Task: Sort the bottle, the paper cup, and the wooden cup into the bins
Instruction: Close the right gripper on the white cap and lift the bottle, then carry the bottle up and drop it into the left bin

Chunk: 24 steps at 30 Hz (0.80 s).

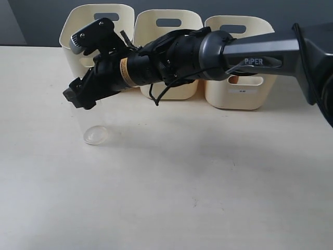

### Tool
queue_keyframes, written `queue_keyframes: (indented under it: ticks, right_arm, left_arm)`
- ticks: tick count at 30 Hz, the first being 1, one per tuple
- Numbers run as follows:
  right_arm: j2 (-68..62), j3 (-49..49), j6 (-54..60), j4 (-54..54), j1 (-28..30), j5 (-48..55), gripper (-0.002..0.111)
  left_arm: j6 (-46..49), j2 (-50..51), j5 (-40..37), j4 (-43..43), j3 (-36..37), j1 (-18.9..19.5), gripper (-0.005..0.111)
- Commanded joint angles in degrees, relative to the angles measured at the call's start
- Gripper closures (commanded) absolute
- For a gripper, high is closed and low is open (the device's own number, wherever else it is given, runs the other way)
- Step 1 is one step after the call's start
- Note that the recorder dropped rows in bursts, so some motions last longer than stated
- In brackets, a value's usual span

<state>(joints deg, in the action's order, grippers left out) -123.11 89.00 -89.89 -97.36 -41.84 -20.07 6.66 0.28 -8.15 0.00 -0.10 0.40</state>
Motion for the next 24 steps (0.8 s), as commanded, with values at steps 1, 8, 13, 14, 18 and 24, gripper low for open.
queue_keyframes:
  ticks: [1,8,13,14,18,24]
  right_arm:
    - [-0.29,0.44,0.21,-0.08,-0.09,-0.27,0.035]
    - [-0.4,0.44,0.21,-2.59,-0.19,-3.19,0.108]
    - [-0.4,0.44,0.35,-2.59,-0.41,-4.85,0.107]
    - [-0.4,0.44,0.35,-2.59,-0.41,-5.02,0.107]
    - [0.53,0.44,2.91,-2.59,-0.5,-5.27,0.109]
    - [7.25,0.44,5.42,-2.59,-0.5,-0.23,0.109]
  left_arm:
    - [-0.08,-0.28,0.41,0.0,0.1,0.03,0.107]
    - [-0.08,-0.28,0.41,0.0,0.1,0.03,0.107]
    - [-0.08,-0.28,0.41,0.0,0.1,0.03,0.107]
    - [-0.08,-0.28,0.41,0.0,0.1,0.03,0.107]
    - [-0.08,-0.28,0.41,0.0,0.1,0.03,0.107]
    - [-0.08,-0.28,0.41,0.0,0.1,0.03,0.107]
